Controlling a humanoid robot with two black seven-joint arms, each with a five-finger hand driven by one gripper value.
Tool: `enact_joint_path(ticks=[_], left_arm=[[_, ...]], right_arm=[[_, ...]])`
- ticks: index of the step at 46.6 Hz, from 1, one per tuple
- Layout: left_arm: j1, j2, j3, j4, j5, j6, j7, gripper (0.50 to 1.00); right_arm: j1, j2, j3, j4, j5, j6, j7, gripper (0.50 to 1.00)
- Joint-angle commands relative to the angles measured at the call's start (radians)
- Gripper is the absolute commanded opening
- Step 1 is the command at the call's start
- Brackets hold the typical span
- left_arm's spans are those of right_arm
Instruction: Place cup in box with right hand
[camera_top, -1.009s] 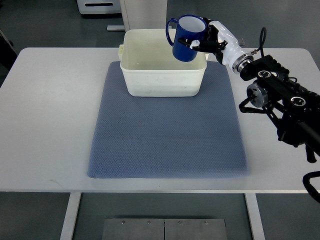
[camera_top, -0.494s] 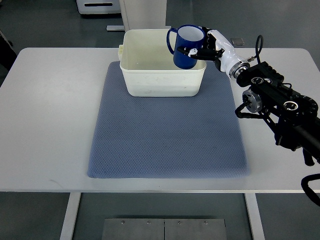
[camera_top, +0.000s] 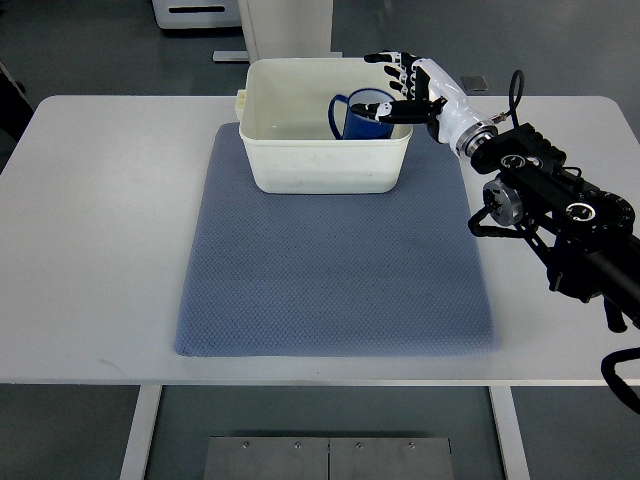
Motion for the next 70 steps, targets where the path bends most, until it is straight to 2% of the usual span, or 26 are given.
enact_joint_path(ticks=[1, 19, 39, 51, 70], left_arm=[[0.000, 0.000, 0.000, 0.000, 0.000, 0.000, 0.000, 1.000], [0.000, 0.000, 0.000, 0.000, 0.000, 0.001, 0.000, 1.000], [0.000, 0.000, 0.000, 0.000, 0.000, 0.000, 0.000, 1.000], [0.000, 0.000, 0.000, 0.000, 0.000, 0.001, 0.000, 1.000], [0.000, 0.000, 0.000, 0.000, 0.000, 0.000, 0.000, 1.000]], right_arm=[[0.000, 0.000, 0.000, 0.002, 0.005, 0.000, 0.000, 0.995], [0.009, -0.023, 0.004, 0.042, 0.014, 0.014, 0.000, 0.995], [-0.052, -0.181, 0.008, 0.158, 0.111, 0.074, 0.001, 0.998], [-0.116, -0.235, 0.035, 0.161, 0.113, 0.075, 0.026, 1.000], [-0.215, -0.236, 0.069, 0.148, 0.119, 0.061, 0.037, 1.000]])
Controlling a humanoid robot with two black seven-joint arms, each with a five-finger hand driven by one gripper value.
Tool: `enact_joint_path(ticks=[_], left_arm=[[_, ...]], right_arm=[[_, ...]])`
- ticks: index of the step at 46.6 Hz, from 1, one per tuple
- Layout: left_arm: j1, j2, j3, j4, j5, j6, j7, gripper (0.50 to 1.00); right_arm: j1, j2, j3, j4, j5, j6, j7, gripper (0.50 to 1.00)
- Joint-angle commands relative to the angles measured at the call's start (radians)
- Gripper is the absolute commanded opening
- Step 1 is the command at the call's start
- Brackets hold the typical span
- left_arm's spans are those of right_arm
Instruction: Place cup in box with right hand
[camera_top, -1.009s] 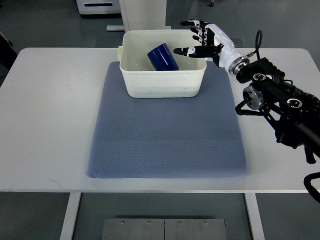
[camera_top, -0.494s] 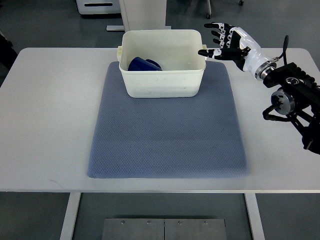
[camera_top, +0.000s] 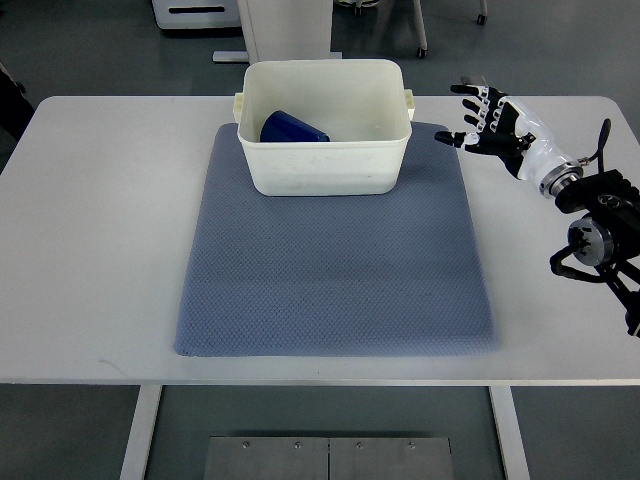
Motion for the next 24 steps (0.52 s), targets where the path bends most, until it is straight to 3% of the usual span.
enact_joint_path(ticks=[1, 24], left_arm=[[0.000, 0.000, 0.000, 0.000, 0.000, 0.001, 0.000, 1.000], [0.000, 0.000, 0.000, 0.000, 0.000, 0.001, 0.001, 1.000]], right_arm=[[-0.005, 0.006, -0.001, -0.006, 0.009, -0.001, 0.000, 1.000], [-0.065, 0.007, -0.006, -0.013, 0.134, -0.001, 0.000, 1.000]])
